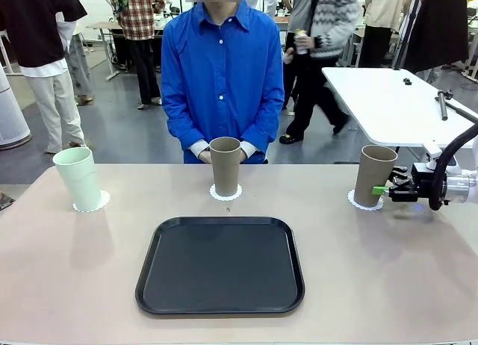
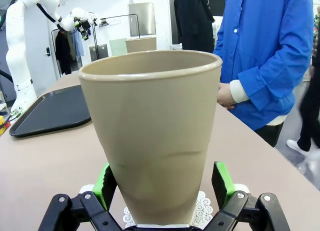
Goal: Place coasters on the table and set cups on them.
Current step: Take one Reusable plastic cup from the Flat Tray and place it on a coaster set by the human.
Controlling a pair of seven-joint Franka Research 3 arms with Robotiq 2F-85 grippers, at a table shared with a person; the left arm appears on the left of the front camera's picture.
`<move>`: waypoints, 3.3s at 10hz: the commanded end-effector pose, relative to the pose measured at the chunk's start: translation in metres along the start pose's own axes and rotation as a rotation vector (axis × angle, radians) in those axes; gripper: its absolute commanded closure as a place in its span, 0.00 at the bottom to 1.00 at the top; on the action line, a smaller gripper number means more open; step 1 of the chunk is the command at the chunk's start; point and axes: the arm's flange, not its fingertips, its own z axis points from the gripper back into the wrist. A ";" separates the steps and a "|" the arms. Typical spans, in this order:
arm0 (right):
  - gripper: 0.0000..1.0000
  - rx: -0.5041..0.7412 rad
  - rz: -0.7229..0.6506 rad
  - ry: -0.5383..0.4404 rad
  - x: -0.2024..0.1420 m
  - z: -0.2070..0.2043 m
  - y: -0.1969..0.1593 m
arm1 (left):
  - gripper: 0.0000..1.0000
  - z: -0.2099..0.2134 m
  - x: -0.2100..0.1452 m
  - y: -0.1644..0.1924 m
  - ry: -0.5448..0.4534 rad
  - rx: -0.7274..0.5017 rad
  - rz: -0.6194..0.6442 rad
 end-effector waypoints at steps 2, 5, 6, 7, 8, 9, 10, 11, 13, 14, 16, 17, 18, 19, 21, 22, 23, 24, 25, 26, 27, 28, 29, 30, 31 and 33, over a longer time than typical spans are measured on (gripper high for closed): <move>0.00 0.030 -0.034 0.050 0.003 0.021 -0.008 | 0.00 0.001 0.000 -0.003 0.000 0.002 -0.004; 0.00 0.023 -0.056 0.135 0.008 0.044 -0.006 | 0.00 0.001 0.000 -0.003 0.000 0.002 -0.004; 0.00 0.017 -0.058 0.150 0.010 0.050 -0.006 | 0.00 0.001 0.000 -0.003 0.000 0.002 -0.004; 0.00 -0.002 -0.069 0.192 0.016 0.057 -0.002 | 0.00 0.001 0.000 -0.003 0.000 0.002 -0.004; 0.00 -0.057 -0.109 0.245 0.028 0.065 0.006 | 0.00 0.001 0.000 -0.003 0.000 0.002 -0.004; 0.00 -0.129 -0.178 0.298 0.052 0.069 0.022 | 0.00 0.001 0.000 -0.003 0.000 0.002 -0.004; 0.00 -0.198 -0.214 0.368 0.078 0.070 0.040 | 0.00 0.001 0.000 -0.003 0.000 0.002 -0.004; 0.00 -0.248 -0.312 0.506 0.103 0.068 0.061 | 0.00 0.001 0.000 -0.003 0.000 0.002 -0.004; 0.00 -0.358 -0.271 0.702 0.141 0.055 0.090 | 0.00 0.001 0.000 -0.003 0.000 0.002 -0.004; 0.00 -0.435 -0.247 0.853 0.157 0.044 0.103 | 0.00 0.001 0.000 -0.003 0.000 0.002 -0.004; 0.00 -0.454 -0.210 1.059 0.192 0.016 0.134 | 0.00 0.001 0.000 -0.003 0.000 0.002 -0.004; 0.00 -0.470 -0.195 1.097 0.213 0.001 0.149 | 0.00 0.001 0.000 -0.003 0.000 0.002 -0.004; 0.00 -0.500 -0.177 1.126 0.232 -0.015 0.162 | 0.00 0.001 0.000 -0.003 0.000 0.002 -0.004; 0.00 -0.516 -0.151 1.163 0.251 -0.032 0.176 | 0.00 0.001 0.000 -0.003 0.000 0.002 -0.004; 0.00 -0.571 -0.125 1.249 0.283 -0.057 0.191 | 0.00 0.001 0.000 -0.003 0.000 0.002 -0.004; 0.00 -0.601 -0.121 1.278 0.291 -0.068 0.199 | 0.00 0.001 0.000 -0.003 0.000 0.002 -0.004; 0.00 -0.631 -0.119 1.272 0.299 -0.075 0.206 | 0.00 0.001 0.000 -0.003 0.000 0.002 -0.004; 0.00 -0.629 -0.132 1.245 0.307 -0.080 0.208 | 0.00 0.001 0.000 -0.003 0.000 0.002 -0.004; 0.00 -0.572 -0.154 1.179 0.309 -0.079 0.206 | 0.00 0.001 0.000 -0.003 0.000 0.002 -0.004; 0.00 -0.616 -0.099 1.245 0.305 -0.076 0.208 | 0.00 0.001 0.000 -0.003 0.000 0.002 -0.004; 0.00 -0.616 -0.099 1.245 0.305 -0.076 0.208 | 0.00 0.001 0.000 -0.003 0.000 0.002 -0.004; 0.00 -0.616 -0.099 1.245 0.305 -0.076 0.208 | 0.00 0.001 0.000 -0.003 0.000 0.002 -0.004; 0.00 -0.616 -0.099 1.245 0.305 -0.076 0.208 | 0.00 0.001 0.000 -0.003 0.000 0.002 -0.004; 0.00 -0.616 -0.099 1.245 0.305 -0.076 0.208 | 0.00 0.001 0.000 -0.003 0.000 0.002 -0.004; 0.00 -0.616 -0.099 1.245 0.305 -0.076 0.208 | 0.00 0.001 0.000 -0.003 0.000 0.002 -0.004; 0.00 -0.616 -0.099 1.245 0.305 -0.076 0.208 | 0.00 0.001 0.000 -0.003 0.000 0.002 -0.004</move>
